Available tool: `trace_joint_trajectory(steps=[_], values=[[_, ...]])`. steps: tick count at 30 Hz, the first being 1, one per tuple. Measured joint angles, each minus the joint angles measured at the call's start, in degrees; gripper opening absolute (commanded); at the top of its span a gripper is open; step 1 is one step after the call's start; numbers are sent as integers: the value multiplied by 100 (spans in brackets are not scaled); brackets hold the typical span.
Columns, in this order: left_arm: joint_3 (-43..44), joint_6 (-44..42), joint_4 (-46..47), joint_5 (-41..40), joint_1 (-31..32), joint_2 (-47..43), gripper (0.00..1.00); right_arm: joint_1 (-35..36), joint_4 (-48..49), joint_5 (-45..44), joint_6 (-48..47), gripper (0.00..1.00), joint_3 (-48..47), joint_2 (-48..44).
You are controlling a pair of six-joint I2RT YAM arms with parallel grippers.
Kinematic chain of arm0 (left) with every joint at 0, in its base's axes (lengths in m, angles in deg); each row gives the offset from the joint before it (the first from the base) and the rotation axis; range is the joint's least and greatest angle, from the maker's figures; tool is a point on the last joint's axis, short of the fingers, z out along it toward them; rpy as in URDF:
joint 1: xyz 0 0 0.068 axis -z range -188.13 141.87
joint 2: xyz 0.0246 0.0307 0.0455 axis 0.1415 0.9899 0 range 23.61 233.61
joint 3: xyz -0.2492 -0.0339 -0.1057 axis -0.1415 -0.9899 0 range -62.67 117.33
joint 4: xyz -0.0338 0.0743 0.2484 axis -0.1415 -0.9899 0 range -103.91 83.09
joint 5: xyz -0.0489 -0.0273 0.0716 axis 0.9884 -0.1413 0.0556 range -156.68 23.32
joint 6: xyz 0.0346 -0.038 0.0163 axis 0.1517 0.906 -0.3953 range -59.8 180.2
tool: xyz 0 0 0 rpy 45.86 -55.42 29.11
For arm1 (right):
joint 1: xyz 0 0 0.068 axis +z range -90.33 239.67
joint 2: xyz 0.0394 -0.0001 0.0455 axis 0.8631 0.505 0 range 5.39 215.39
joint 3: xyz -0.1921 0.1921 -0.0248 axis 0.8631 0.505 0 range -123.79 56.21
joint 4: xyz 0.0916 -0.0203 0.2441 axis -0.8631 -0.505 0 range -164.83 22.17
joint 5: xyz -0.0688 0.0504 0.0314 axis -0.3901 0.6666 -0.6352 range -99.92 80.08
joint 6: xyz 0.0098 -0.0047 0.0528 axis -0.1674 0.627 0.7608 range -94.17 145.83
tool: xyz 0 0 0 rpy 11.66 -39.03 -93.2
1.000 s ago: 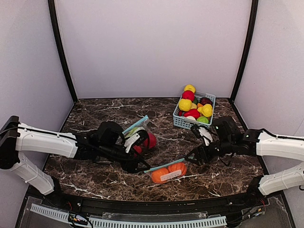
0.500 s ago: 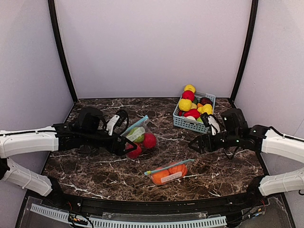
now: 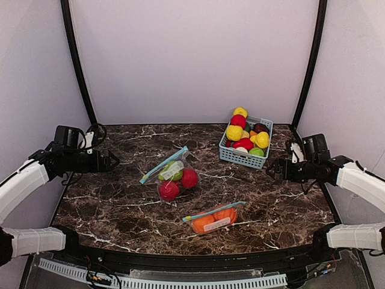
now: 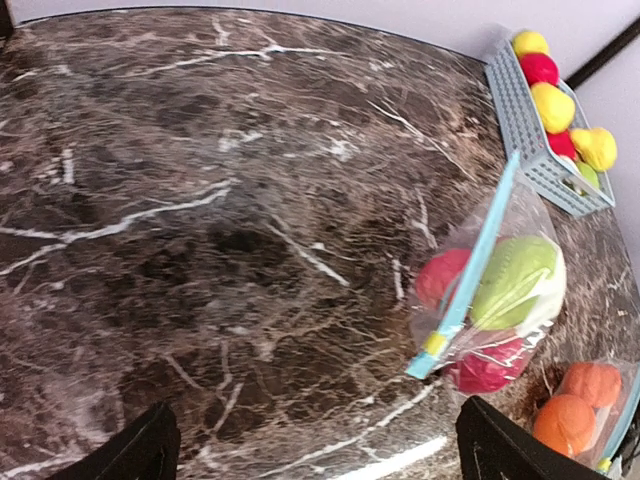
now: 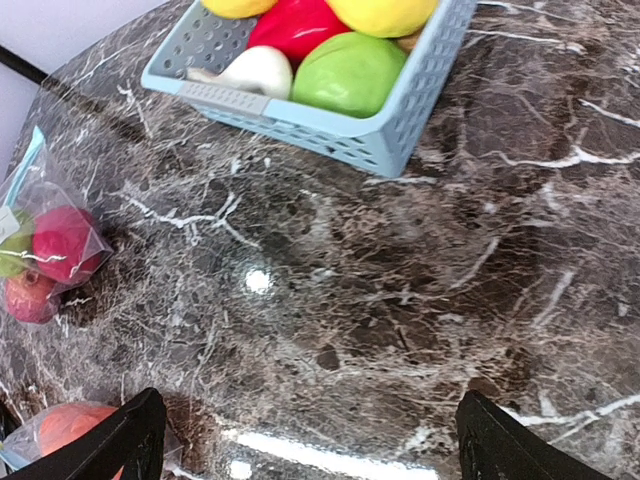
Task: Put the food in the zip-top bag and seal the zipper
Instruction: Place the zipper food storage bag at the corner of the board, then reset both arms
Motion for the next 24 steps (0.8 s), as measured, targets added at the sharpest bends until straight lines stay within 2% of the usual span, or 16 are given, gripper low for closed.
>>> trace_joint_trajectory(steps=[3,5,12,24], values=[[-9,-136,-273,-87,-671,-299,98,-363,-144,2,-92,99,0,-210],[-7,-240,-448,-319,-848,-505,98,-555,-208,0,-149,99,0,-385],[-7,-535,-649,-1311,-876,-1263,99,-715,-365,-343,-433,99,-116,-1193],[-118,-892,-476,-2116,-876,-2063,99,-719,140,-691,-1010,99,57,-2632]])
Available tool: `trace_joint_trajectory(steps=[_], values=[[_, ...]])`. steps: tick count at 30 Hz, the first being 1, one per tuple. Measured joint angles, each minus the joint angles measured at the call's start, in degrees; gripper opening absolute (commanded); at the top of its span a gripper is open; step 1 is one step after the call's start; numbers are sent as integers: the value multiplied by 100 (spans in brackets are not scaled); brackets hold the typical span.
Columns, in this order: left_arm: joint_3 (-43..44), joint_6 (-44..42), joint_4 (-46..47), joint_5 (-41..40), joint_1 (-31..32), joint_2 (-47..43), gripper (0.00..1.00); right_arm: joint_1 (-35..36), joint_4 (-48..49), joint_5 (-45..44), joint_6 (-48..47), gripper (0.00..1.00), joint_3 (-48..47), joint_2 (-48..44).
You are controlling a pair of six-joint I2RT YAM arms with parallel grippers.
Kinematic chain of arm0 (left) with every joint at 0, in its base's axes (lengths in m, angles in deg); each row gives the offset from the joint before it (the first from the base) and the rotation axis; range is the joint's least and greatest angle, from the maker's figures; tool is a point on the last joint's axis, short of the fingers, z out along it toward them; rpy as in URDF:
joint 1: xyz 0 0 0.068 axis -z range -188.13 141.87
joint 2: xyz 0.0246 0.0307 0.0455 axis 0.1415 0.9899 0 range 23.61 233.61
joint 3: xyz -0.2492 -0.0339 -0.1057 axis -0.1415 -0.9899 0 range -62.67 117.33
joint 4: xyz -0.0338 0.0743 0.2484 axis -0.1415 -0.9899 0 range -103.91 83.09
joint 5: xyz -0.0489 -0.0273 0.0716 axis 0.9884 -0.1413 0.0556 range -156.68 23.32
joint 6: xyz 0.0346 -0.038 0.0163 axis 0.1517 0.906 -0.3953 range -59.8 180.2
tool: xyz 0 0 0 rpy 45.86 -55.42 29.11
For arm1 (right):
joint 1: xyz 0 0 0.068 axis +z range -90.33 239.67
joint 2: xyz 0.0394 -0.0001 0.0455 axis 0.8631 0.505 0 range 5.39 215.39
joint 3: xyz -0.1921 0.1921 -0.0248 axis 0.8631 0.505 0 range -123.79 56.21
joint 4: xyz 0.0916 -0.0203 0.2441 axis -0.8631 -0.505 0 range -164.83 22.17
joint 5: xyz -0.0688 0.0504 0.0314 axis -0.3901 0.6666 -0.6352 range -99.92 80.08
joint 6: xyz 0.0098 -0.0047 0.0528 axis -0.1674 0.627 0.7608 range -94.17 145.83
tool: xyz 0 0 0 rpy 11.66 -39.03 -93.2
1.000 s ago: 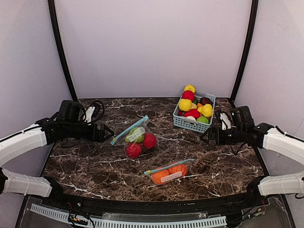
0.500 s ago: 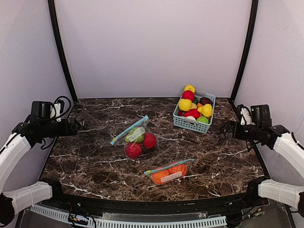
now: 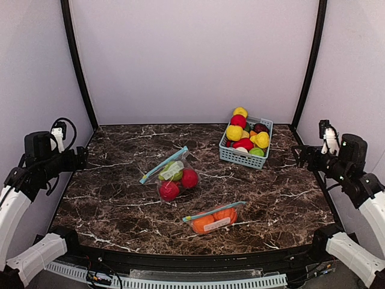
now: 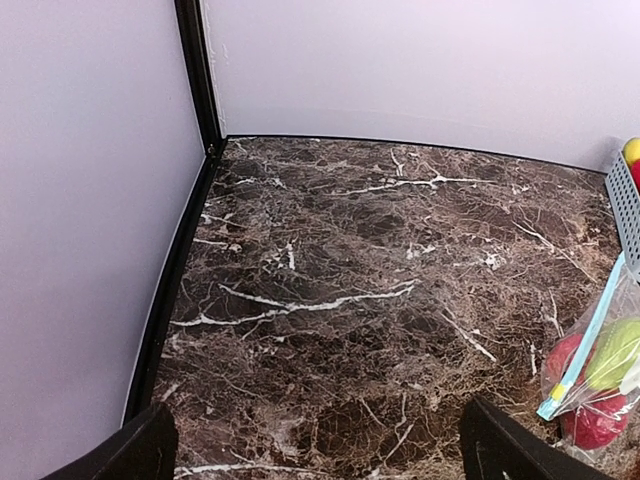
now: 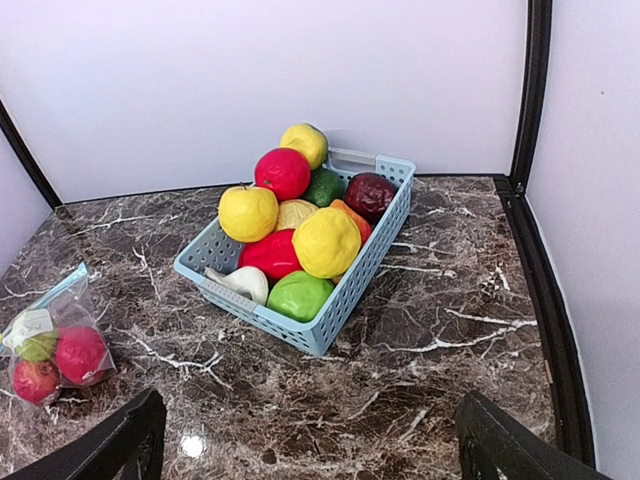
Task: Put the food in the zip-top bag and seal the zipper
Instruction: Reset both arms
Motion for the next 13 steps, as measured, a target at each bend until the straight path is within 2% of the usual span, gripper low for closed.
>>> trace_joint_trajectory(steps=[13], values=[[-90,-50,55,-55,0,-122,99,0,90,-63,-57,99,22,39]])
